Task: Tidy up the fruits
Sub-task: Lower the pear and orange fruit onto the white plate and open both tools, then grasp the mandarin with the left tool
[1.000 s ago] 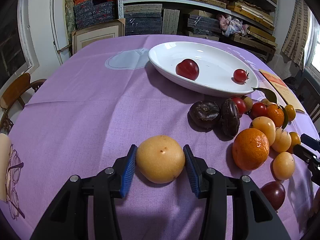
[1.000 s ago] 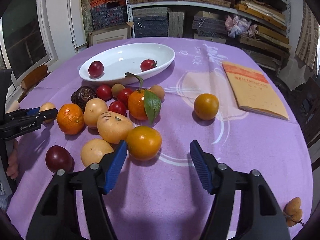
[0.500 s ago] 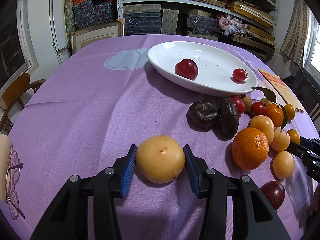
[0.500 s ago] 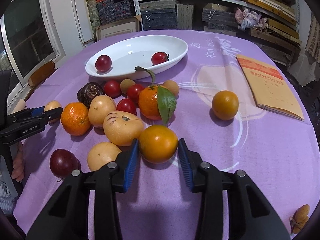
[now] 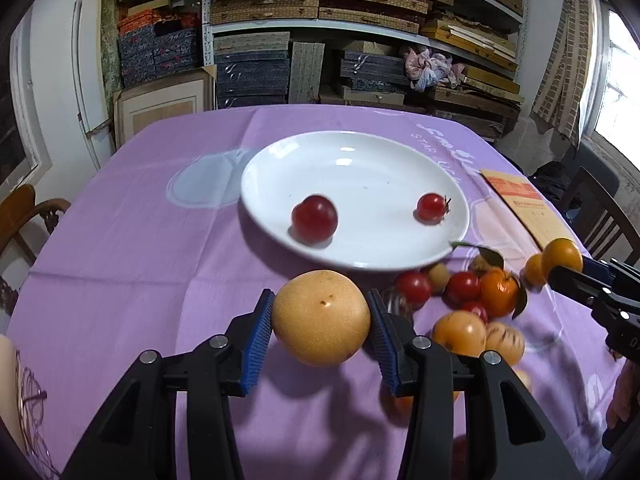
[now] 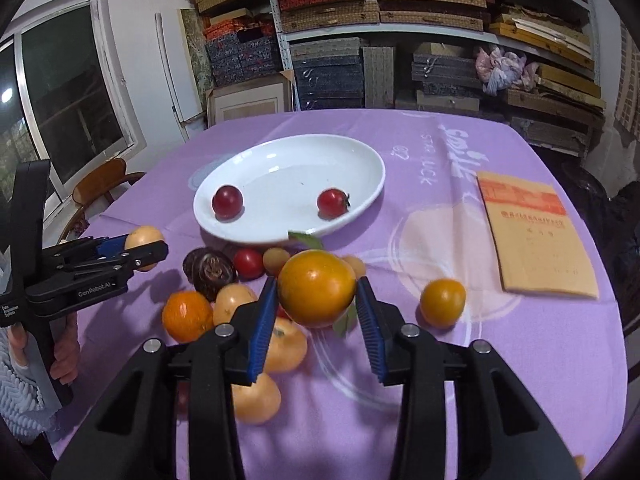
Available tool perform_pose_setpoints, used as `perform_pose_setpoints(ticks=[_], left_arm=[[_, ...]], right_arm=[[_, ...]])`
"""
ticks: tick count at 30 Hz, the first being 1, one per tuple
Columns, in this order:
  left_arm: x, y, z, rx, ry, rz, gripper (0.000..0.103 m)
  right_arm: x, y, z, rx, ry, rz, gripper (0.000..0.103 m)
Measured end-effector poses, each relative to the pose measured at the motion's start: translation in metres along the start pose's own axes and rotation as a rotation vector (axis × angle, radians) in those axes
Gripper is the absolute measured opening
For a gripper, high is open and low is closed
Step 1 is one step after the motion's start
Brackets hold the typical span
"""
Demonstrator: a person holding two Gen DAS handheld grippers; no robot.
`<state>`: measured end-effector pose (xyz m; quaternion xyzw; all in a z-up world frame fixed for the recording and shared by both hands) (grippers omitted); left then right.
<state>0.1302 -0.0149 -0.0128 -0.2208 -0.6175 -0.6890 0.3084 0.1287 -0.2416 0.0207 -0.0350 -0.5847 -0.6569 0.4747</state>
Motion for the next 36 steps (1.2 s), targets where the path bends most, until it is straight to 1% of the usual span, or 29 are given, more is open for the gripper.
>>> perform_pose_setpoints(ticks=[4, 7, 10, 13, 15, 16, 17, 18, 21, 22, 23, 24, 25, 26, 27, 28, 29, 30, 31, 33, 35, 36], left_arm=[[-0.025, 0.03, -0.029, -0.029, -0.025, 0.03, 0.047], [-0.045, 0.042, -0.046, -0.059, -0.031, 0.052, 0.047], [-0.068, 0.045, -0.056, -0.08, -0.018, 0.08, 0.047], [-0.083, 0.044, -0.061, -0.081, -0.027, 0.108, 0.047], [-0.087, 0.042, -0.063, -0.076, -0.034, 0.108, 0.049], [-0.087, 0.042, -0.064, -0.08, -0.025, 0.098, 0.051], [-0.086, 0.043, -0.064, -0.083, -0.025, 0.092, 0.057], [-0.083, 0.043, -0.066, -0.087, -0.027, 0.085, 0.065], [-0.068, 0.046, -0.06, -0.093, -0.01, 0.048, 0.074], [-0.061, 0.047, -0.055, -0.092, -0.003, 0.029, 0.076], [-0.053, 0.048, -0.048, -0.081, 0.006, 0.017, 0.079], [-0.046, 0.047, -0.04, -0.067, 0.008, 0.012, 0.083], [-0.039, 0.046, -0.031, -0.05, 0.006, 0.009, 0.084], [-0.032, 0.042, -0.022, -0.03, 0.007, 0.008, 0.086], [-0.024, 0.036, -0.012, -0.016, 0.009, 0.008, 0.087], [-0.017, 0.029, -0.003, -0.01, 0.009, 0.006, 0.088], [-0.011, 0.022, 0.004, -0.005, 0.012, 0.002, 0.089], [-0.006, 0.012, 0.014, 0.004, 0.025, -0.003, 0.09], [-0.002, 0.002, 0.023, 0.012, 0.036, -0.002, 0.091], [0.001, -0.019, 0.036, 0.04, 0.034, 0.025, 0.091], [0.003, -0.038, 0.042, 0.077, -0.004, 0.061, 0.091], [0.006, -0.045, 0.039, 0.083, -0.019, 0.066, 0.091]], right_arm=[[-0.039, 0.033, -0.006, 0.013, -0.015, 0.041, 0.039], [-0.068, 0.049, -0.017, 0.027, -0.049, 0.079, 0.039], [-0.09, 0.063, -0.035, -0.009, -0.058, 0.088, 0.039], [-0.11, 0.073, -0.048, -0.038, -0.05, 0.109, 0.039], [-0.125, 0.078, -0.055, -0.041, -0.063, 0.128, 0.039], [-0.132, 0.079, -0.058, -0.045, -0.06, 0.143, 0.039], [-0.137, 0.08, -0.061, -0.051, -0.057, 0.152, 0.039], [-0.139, 0.082, -0.064, -0.059, -0.062, 0.147, 0.039], [-0.121, 0.087, -0.066, -0.081, -0.046, 0.092, 0.04], [-0.108, 0.087, -0.065, -0.083, -0.044, 0.067, 0.045], [-0.095, 0.086, -0.063, -0.077, -0.052, 0.042, 0.047], [-0.08, 0.085, -0.062, -0.066, -0.066, 0.017, 0.052], [-0.065, 0.082, -0.061, -0.057, -0.082, -0.007, 0.061], [-0.046, 0.075, -0.058, -0.051, -0.097, -0.04, 0.065], [-0.03, 0.067, -0.055, -0.047, -0.104, -0.068, 0.073], [-0.015, 0.057, -0.051, -0.042, -0.111, -0.094, 0.079], [0.0, 0.046, -0.047, -0.038, -0.118, -0.119, 0.082], [0.013, 0.033, -0.044, -0.039, -0.123, -0.14, 0.087], [0.026, 0.02, -0.042, -0.045, -0.128, -0.163, 0.089], [0.046, -0.003, -0.039, -0.061, -0.132, -0.205, 0.091], [0.061, -0.023, -0.038, -0.069, -0.136, -0.246, 0.091], [0.066, -0.031, -0.037, -0.073, -0.141, -0.264, 0.092]])
Point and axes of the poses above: each gripper's, at about its wrist camera, not at the fingertips, and x roughly against the way its jaws point, z to its left, y to its top, the point moved 6 cm from there along -x, roughly the way its jaws point, and after that the axes turned 15 degrees about y, right-handed, at the moved point
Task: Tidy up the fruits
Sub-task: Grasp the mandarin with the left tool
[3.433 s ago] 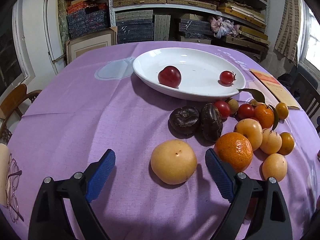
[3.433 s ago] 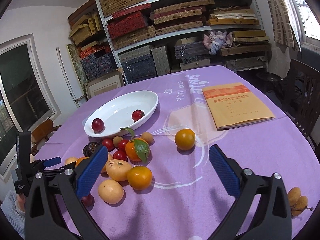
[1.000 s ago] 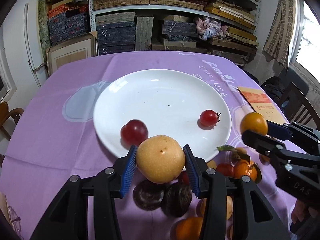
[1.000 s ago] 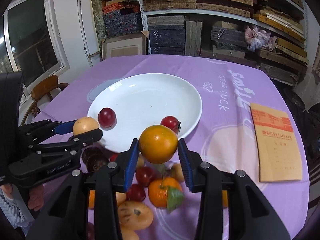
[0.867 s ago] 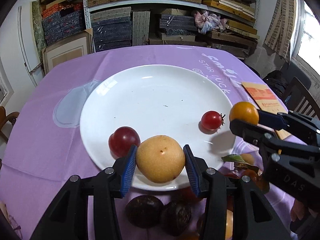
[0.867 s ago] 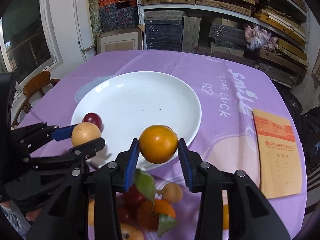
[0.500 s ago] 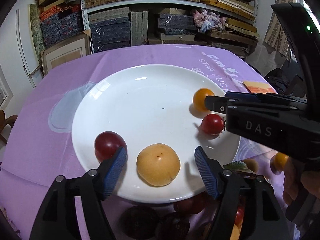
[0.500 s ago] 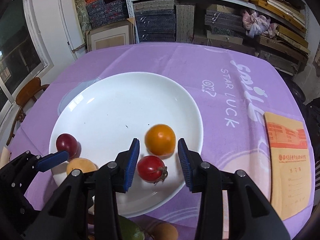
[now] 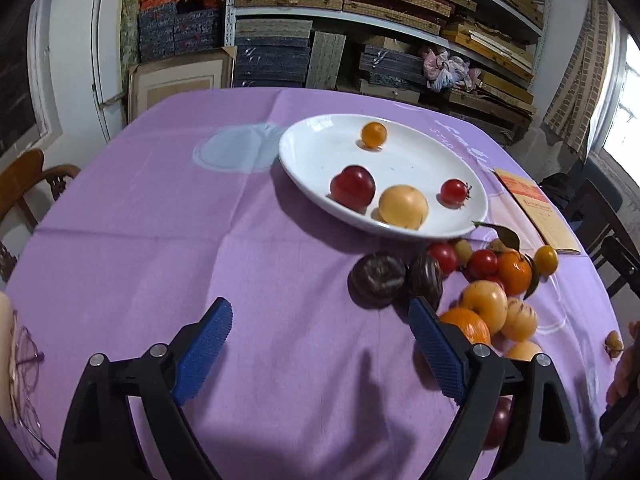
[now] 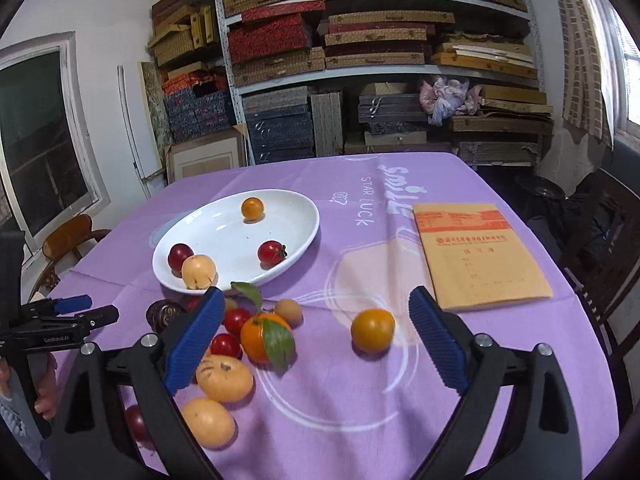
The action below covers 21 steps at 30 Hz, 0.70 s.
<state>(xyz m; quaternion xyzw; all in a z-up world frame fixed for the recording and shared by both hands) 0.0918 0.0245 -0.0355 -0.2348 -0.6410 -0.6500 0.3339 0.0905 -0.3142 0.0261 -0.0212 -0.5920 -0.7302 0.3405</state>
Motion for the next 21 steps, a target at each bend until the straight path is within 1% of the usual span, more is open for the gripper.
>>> perform_pose_setpoints(ticks=[2, 4, 7, 10, 13, 17, 21], left_arm=[[0.008, -0.01, -0.01, -0.019, -0.009, -0.017, 0.091], [0.016, -0.012, -0.022, -0.059, -0.002, -0.051, 0.091], [0.023, -0.011, -0.045, -0.122, 0.003, -0.088, 0.091], [0.021, -0.011, -0.064, -0.143, -0.016, -0.08, 0.091], [0.015, -0.013, -0.077, -0.169, -0.009, -0.073, 0.091], [0.004, -0.016, -0.087, -0.188, 0.004, -0.057, 0.091], [-0.008, -0.017, -0.087, -0.177, 0.014, -0.036, 0.091]], right_arm=[[0.008, -0.011, 0.002, 0.01, 0.002, -0.021, 0.093], [0.011, -0.015, 0.0, 0.022, -0.018, -0.02, 0.094], [0.01, -0.018, -0.005, -0.006, 0.0, -0.016, 0.094], [0.009, -0.017, -0.008, -0.012, -0.002, -0.012, 0.094], [0.01, -0.016, -0.012, -0.032, 0.002, -0.018, 0.095], [0.009, -0.015, -0.018, -0.064, 0.008, -0.016, 0.095], [0.009, -0.016, -0.017, -0.063, 0.003, -0.018, 0.095]])
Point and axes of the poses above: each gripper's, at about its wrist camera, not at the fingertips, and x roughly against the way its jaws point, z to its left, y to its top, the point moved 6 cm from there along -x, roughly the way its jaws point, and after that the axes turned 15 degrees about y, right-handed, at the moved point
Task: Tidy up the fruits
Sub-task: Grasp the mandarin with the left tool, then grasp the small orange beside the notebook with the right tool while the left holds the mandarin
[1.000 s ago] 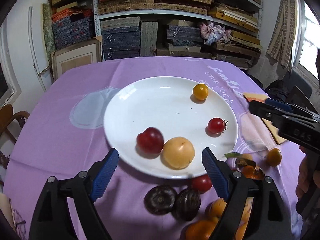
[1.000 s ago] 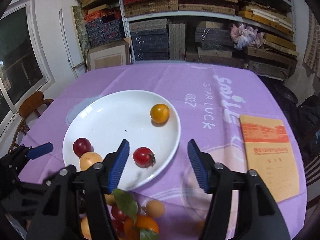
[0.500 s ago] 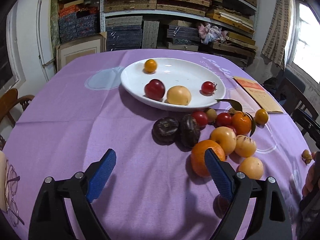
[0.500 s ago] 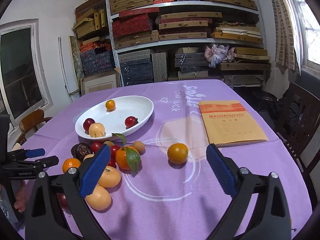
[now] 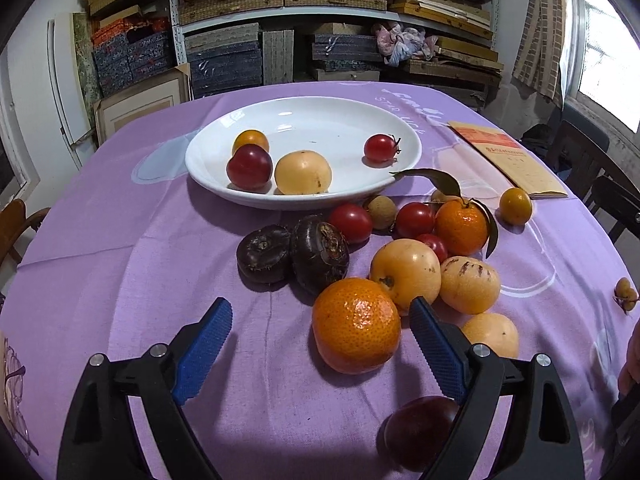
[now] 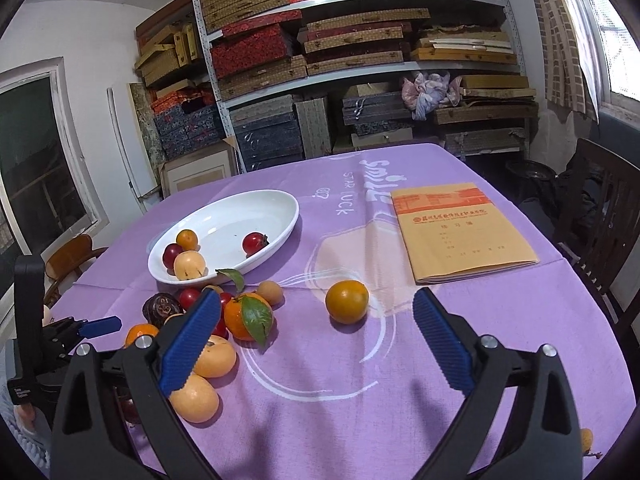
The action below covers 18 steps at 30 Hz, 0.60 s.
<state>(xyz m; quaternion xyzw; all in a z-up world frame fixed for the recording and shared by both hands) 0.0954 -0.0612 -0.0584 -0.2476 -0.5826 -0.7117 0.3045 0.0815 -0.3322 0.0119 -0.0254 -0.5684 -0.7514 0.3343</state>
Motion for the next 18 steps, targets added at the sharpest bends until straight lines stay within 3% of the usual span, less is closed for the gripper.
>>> perform_pose_setpoints(ticks=[7, 10, 12, 18], left_arm=[[-0.005, -0.001, 0.01, 0.035, 0.014, -0.004, 0.085], [-0.012, -0.004, 0.006, 0.018, 0.004, 0.029, 0.07], [-0.019, -0.007, 0.002, 0.002, -0.02, 0.064, 0.05], [-0.02, -0.005, 0.011, 0.06, -0.081, 0.074, 0.048]], right_arm=[[-0.002, -0.001, -0.002, -0.004, -0.002, 0.011, 0.095], [-0.002, -0.001, -0.002, -0.002, -0.004, 0.014, 0.096], [-0.003, -0.002, -0.003, -0.002, -0.009, 0.018, 0.096], [-0.012, -0.007, -0.01, -0.013, -0.038, 0.06, 0.096]])
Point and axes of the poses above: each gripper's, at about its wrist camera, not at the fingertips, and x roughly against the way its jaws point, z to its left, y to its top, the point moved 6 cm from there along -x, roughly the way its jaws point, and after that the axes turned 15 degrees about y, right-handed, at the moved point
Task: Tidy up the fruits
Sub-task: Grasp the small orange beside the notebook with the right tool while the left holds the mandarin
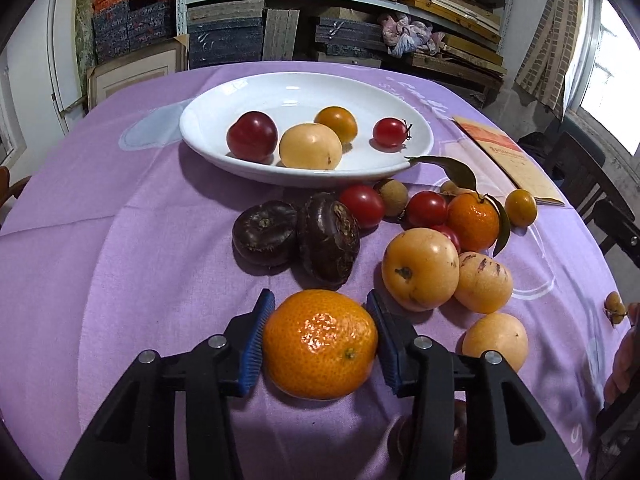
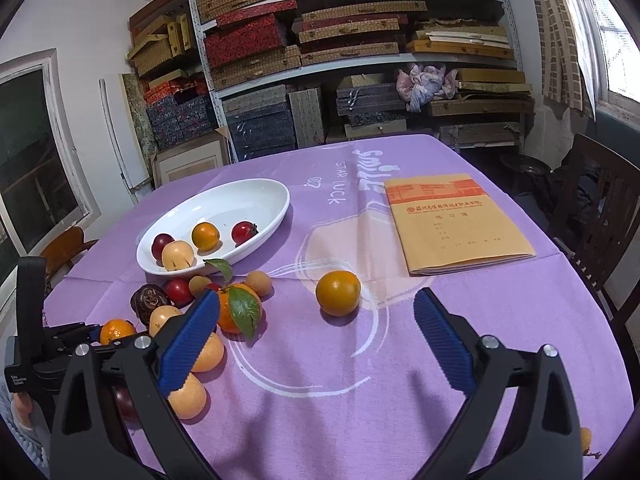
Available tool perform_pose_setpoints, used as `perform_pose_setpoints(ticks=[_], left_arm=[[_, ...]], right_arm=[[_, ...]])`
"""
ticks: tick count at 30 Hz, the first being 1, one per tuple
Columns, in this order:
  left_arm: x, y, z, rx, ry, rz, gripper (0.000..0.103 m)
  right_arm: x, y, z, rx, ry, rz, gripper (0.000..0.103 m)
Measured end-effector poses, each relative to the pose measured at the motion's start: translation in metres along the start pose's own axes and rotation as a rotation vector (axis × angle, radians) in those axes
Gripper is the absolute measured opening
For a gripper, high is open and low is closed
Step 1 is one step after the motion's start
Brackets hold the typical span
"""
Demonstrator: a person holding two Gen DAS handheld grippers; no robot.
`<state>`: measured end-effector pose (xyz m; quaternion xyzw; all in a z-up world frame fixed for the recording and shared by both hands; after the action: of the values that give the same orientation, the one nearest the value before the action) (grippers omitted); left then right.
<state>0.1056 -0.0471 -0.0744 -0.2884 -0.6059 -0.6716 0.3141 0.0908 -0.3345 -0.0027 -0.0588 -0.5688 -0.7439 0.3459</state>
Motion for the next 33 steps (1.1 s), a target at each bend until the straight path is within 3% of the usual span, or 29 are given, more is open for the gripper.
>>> perform_pose_setpoints(ticks=[14, 23, 33], left_arm=[[0.024, -0.031, 0.01, -0.056, -0.019, -0.011, 0.048], [0.035, -0.046, 0.019, -0.035, -0.036, -0.013, 0.048], [0.036, -0.044, 0.022, -0.014, -0.049, -0.015, 0.047]], right_arm=[[-0.016, -0.01, -0.01, -0.003, -0.025, 0.062, 0.096], [-0.027, -0.01, -0.009, 0.023, -0.022, 0.089, 0.095], [-0.074, -0.014, -0.025, -0.077, 0.026, 0.242, 0.043]])
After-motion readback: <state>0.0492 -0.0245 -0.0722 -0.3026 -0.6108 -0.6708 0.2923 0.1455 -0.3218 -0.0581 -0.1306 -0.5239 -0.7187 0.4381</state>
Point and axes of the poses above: each gripper's, at about its wrist camera, not at the fingertips, and x roughly against the way its jaws point, z to its left, y to its top, the point moved 6 cm from there along -x, roughly the way its jaws point, and after that the axes turned 15 degrees about y, right-handed, at the moved point
